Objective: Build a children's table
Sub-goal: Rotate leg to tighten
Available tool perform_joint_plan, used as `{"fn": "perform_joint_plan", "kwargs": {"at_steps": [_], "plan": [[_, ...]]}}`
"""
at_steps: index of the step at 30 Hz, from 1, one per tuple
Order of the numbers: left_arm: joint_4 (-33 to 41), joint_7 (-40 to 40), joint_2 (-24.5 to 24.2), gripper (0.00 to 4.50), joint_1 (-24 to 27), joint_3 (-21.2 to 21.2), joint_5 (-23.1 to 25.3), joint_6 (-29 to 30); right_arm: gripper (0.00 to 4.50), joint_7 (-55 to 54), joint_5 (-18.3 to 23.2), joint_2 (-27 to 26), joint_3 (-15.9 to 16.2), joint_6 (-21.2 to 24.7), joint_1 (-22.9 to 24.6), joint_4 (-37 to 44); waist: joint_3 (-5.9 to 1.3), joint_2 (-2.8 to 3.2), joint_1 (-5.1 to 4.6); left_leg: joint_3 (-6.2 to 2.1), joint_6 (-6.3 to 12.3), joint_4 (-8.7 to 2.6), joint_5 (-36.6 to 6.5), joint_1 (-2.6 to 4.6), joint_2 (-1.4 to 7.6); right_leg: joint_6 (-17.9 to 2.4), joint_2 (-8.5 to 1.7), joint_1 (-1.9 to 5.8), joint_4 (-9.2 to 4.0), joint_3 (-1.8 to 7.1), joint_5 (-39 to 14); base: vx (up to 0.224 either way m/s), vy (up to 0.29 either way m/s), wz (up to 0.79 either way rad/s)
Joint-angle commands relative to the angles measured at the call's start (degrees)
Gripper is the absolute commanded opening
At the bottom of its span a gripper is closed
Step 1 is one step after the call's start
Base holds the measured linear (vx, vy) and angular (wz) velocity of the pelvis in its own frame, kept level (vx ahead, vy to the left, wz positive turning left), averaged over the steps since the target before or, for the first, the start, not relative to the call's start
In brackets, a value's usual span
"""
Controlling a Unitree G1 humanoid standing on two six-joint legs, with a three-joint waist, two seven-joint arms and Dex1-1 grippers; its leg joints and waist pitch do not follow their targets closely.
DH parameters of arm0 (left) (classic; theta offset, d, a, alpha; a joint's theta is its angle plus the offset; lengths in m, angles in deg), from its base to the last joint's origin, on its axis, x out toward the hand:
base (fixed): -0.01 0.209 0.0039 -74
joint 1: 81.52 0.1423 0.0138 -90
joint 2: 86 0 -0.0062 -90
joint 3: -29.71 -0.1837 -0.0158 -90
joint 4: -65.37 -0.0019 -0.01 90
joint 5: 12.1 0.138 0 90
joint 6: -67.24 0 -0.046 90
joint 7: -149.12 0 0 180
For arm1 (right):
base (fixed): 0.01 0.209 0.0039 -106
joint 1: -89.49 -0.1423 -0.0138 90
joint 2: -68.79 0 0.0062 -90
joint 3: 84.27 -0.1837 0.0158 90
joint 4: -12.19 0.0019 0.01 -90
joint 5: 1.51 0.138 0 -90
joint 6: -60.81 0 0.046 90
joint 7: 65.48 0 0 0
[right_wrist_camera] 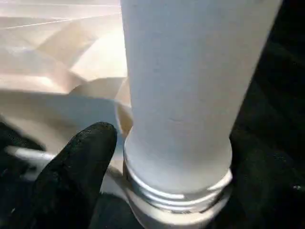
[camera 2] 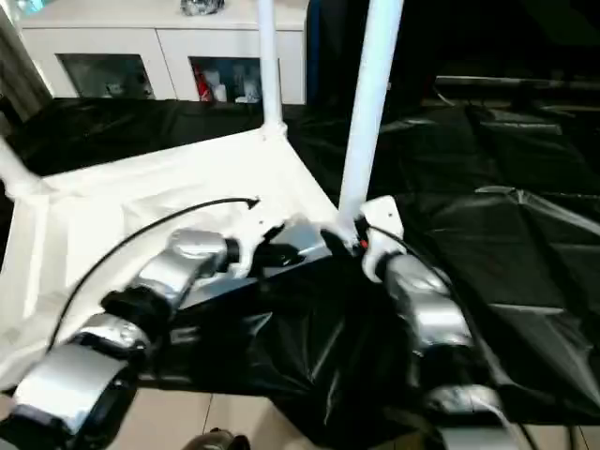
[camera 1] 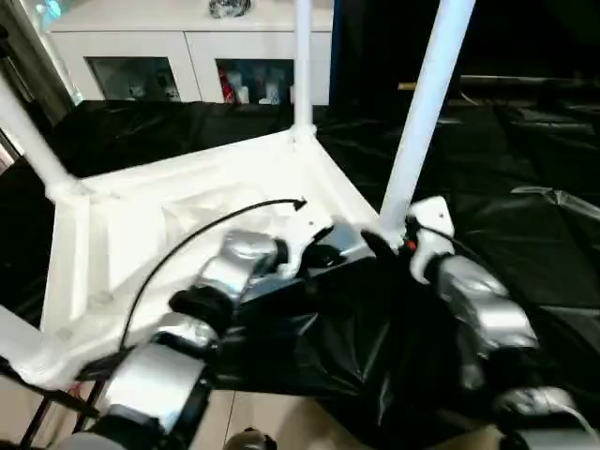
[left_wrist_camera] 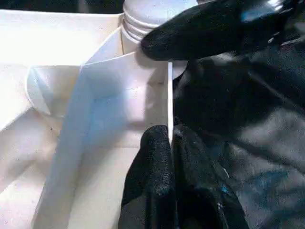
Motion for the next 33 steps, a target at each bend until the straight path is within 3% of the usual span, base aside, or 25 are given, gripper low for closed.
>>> {"fn": "perform_joint_plan", "kwargs": {"at_steps": [1, 3, 5, 6, 8, 13, 19, 27, 31, 33], "plan": [[4.3, 3.4, 2.2, 0.00, -0.5, -0.6, -3.4, -3.5, 3.77, 9.1, 2.4, -1.7, 7.3, 0.0, 0.7, 4.1, -3.69, -1.39, 0.23, -1.12, 5.28, -3.30, -10.9, 1.11, 2.79, -13.6, -3.68, 2.75, -4.28, 1.64, -3.5, 0.000, 0.000, 0.00], [7.2, 10.1, -0.1, 0.00, 1.2, -1.0, -4.5, -3.3, 3.77, 18.3, 3.4, 2.6, 8.7, 1.2, 2.6, 8.3, -3.54, -1.60, 0.50, -1.07, 5.79, -3.32, -11.7, 1.14, 3.05, -13.4, -3.64, 2.82, -4.33, 1.76, -5.0, 0.000, 0.000, 0.00], [8.2, 12.4, -0.9, 0.00, 1.7, -1.2, -4.9, -3.2, 3.77, 21.6, 3.7, 4.4, 9.5, 1.5, 3.3, 9.6, -3.58, -1.43, 0.50, -1.08, 6.00, -3.33, -11.7, 1.09, 3.07, -13.6, -3.71, 2.59, -4.33, 1.74, -5.4, 0.000, 0.000, 0.00], [9.1, 14.5, -1.8, 0.00, 2.2, -1.6, -5.1, -2.8, 3.77, 24.5, 3.6, 6.4, 10.7, 1.5, 4.0, 10.7, -3.56, -1.77, 0.50, -1.02, 5.85, -3.34, -11.8, 1.15, 3.07, -13.6, -3.67, 2.53, -4.42, 1.73, -6.2, 0.000, 0.000, 0.00], [10.6, 18.2, -3.4, 0.00, 3.2, -2.4, -5.5, -2.4, 3.77, 28.5, 3.5, 9.3, 11.9, 1.8, 4.7, 11.8, -3.56, -1.58, 0.81, -1.16, 5.51, -3.39, -12.1, 1.29, 3.31, -14.0, -3.77, 2.49, -4.35, 1.78, -7.0, 0.000, 0.000, 0.00], [12.6, 21.3, -5.1, 0.00, 4.4, -3.0, -6.1, -1.9, 3.43, 30.4, 3.8, 10.5, 11.6, 2.4, 4.3, 12.0, -3.59, -1.55, 1.60, -1.09, 5.30, -3.30, -12.5, 1.49, 3.46, -14.6, -3.90, 2.10, -4.18, 1.96, -7.0, 0.000, 0.000, 0.00], [15.9, 23.9, -6.7, 0.00, 6.3, -2.9, -6.3, -0.4, 2.91, 33.4, 4.7, 11.5, 11.7, 4.9, 4.7, 14.0, -3.59, -1.86, 1.55, -1.04, 5.39, -3.28, -11.7, 1.28, 3.37, -14.6, -3.79, 2.16, -4.05, 1.89, -5.9, 0.000, 0.000, 0.00], [16.4, 23.6, -7.0, 0.00, 6.7, -2.8, -6.3, 0.0, 2.72, 34.0, 5.1, 11.6, 12.0, 5.4, 4.8, 14.1, -3.60, -1.80, 1.62, -1.07, 5.00, -3.26, -11.4, 1.29, 3.31, -14.1, -3.80, 2.06, -4.05, 1.90, -7.2, 0.000, 0.000, 0.00], [13.4, 15.4, -4.6, 0.00, 5.2, -0.9, -5.5, 0.5, 2.72, 22.7, 1.0, 8.0, 9.9, 3.9, 3.2, 7.5, -3.60, -1.62, 1.31, -1.09, 4.04, -3.25, -11.5, 1.18, 3.11, -14.2, -3.84, 1.91, -4.09, 1.89, -7.2, 0.000, 0.000, 0.00], [11.8, 11.5, -3.3, 0.00, 4.2, -0.3, -4.6, 0.1, 2.72, 14.2, -0.8, 5.5, 7.9, 3.7, 1.5, 2.8, -3.46, -1.66, 0.63, -1.15, 2.64, -3.53, -13.0, 1.22, 2.91, -14.0, -3.78, 1.94, -4.26, 1.84, -9.5, 0.000, 0.000, 0.00]]}}
